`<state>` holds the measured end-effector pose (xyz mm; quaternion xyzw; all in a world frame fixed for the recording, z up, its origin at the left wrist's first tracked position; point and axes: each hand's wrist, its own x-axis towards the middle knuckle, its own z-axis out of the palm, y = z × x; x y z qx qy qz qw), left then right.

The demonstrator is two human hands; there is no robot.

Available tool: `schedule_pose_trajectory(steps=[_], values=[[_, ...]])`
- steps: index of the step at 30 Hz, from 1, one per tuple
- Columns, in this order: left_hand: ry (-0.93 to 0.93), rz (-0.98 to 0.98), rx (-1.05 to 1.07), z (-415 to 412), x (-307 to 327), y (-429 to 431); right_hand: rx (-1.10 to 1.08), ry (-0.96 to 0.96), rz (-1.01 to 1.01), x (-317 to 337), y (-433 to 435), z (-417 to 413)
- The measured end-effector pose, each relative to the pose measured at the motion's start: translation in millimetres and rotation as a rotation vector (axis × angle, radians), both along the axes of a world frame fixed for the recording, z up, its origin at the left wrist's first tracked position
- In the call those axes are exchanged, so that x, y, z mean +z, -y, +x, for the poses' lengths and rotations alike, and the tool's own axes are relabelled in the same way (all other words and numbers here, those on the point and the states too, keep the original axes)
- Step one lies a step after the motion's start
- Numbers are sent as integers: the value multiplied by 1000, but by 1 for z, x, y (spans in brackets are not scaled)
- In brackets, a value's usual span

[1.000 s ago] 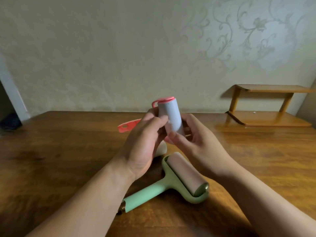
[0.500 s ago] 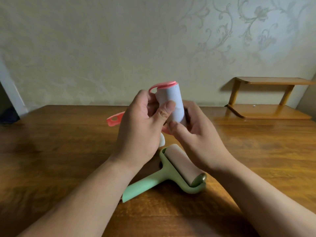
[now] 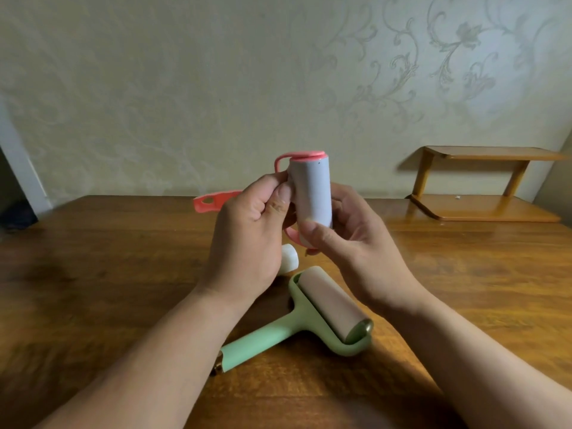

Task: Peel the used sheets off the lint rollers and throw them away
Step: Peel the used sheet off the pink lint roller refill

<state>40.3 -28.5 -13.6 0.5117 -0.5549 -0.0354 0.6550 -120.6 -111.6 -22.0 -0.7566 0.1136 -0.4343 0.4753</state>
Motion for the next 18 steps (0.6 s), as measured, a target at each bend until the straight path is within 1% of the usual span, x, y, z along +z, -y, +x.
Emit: schedule_pose_trajectory(steps=[4, 8, 12, 14, 16, 18], values=[[-65, -11, -33, 2, -2, 3, -4, -38, 29, 1, 3, -1], [-93, 39, -88, 3, 3, 2, 159, -101, 201, 10, 11, -9], [143, 181, -96, 2, 8, -11, 154, -148, 390, 22, 23, -18], [224, 244, -183, -8, 10, -18, 252, -200, 471, 26, 22, -19], [314, 286, -259, -17, 11, -22, 350, -171, 543, 28, 16, -18], [379, 270, -270, -22, 11, -22, 410, -90, 665, 30, 9, -17]])
